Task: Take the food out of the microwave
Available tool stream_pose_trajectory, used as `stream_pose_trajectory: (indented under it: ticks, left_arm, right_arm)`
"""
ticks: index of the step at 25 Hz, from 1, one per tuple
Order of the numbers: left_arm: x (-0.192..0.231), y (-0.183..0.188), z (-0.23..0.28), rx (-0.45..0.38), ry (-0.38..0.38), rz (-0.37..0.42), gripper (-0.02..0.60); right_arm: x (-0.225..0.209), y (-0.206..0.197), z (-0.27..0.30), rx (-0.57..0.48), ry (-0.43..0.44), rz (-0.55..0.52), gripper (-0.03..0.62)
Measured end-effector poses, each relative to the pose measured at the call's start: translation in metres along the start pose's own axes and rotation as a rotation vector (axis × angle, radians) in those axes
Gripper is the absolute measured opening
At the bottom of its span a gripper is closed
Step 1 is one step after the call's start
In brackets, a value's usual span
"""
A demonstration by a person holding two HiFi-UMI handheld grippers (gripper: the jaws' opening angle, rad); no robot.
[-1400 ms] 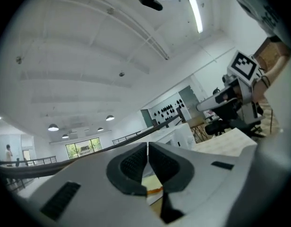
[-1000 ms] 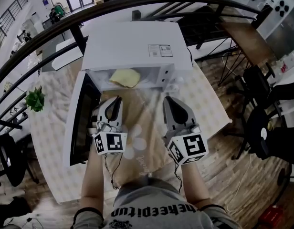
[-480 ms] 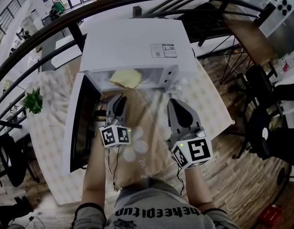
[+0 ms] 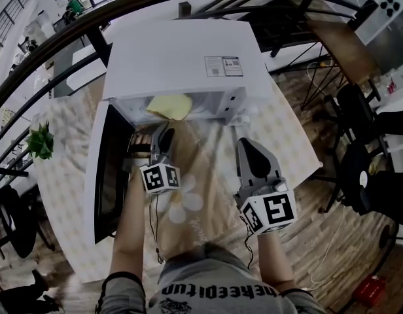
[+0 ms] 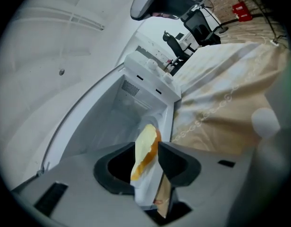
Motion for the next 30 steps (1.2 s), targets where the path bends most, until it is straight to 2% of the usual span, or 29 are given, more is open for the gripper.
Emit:
stream_pose_trajectory:
  ticks: [6,30]
  left_arm:
    - [-0.005,-0.004,0.018,0.011,-0.017,0.076,0.159]
    - [-0.019,-0.018,0.068,0.068,0.0,0.168,0.168]
  right_arm:
    - [-0.005,-0.006,-0.003,0.024,-0.018,0.0,0.005]
    - [-0.017,-0.021,-0.005,0.074,-0.057,0.002,0.005]
Point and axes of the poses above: the fingertips, and each gripper's own axes: z forward along the fingers, x to its left, y out of its top, the point moved 9 cm from there along -z, backward along the fingers, and after that the axes turned 9 degrees about -z, right-handed, at the moved point
